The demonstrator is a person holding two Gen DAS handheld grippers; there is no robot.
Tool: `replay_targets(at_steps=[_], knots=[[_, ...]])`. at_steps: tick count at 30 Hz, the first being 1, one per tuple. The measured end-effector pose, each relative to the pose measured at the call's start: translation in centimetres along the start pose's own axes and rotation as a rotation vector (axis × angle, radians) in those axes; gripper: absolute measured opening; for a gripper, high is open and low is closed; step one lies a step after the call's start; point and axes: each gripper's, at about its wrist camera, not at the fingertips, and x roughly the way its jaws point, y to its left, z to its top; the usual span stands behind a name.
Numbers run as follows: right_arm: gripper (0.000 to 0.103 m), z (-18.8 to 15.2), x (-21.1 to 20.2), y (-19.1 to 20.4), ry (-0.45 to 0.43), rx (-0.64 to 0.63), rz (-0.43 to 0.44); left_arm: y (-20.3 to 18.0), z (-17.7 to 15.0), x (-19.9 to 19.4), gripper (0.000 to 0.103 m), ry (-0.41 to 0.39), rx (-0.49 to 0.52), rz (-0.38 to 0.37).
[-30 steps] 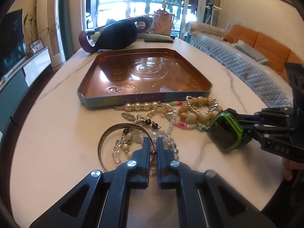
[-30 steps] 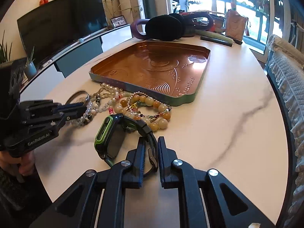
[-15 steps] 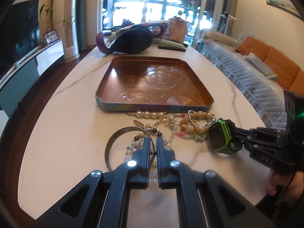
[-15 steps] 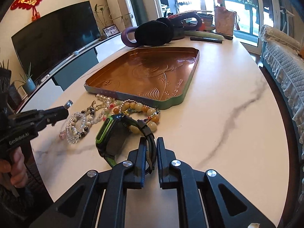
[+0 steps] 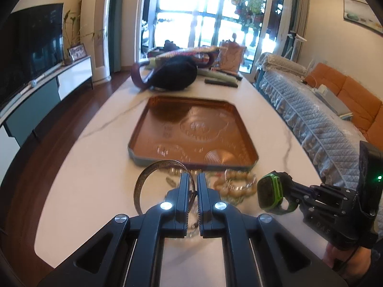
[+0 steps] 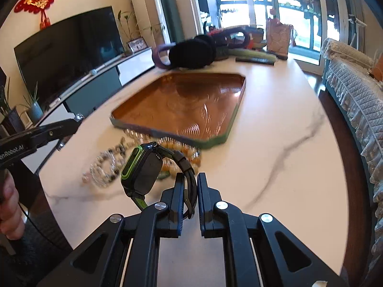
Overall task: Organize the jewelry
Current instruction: 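Carry the bangle with the left tool while the right tool carries the watch over the tray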
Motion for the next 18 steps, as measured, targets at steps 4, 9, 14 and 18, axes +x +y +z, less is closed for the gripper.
replay_targets(at_steps=[4,9,14,18], knots=[[0.01,2.6,-1.7,0.2,-0.051,-0.012,-0.018,-0.4,1.7,-0.6,0.006,-0.033,0.004,-0.009],[0.01,6.2,-3.1,0.7,-0.112,-0.029,-0.065,-1.2,3.6,-0.9,0.006,-0.071,0.031,-0.022],[0.01,9.1,-4.1,1.4,-0.173,-0.045,-0.102,-1.6,5.3,-0.4,0.007,-0.095,0.042,-0.017],[0.01,10.9,-3.5,2.0,-0.191,-0.053,-0.126,-1.6,6.3,0.5,0.007,-0.098,0.042,-0.021]])
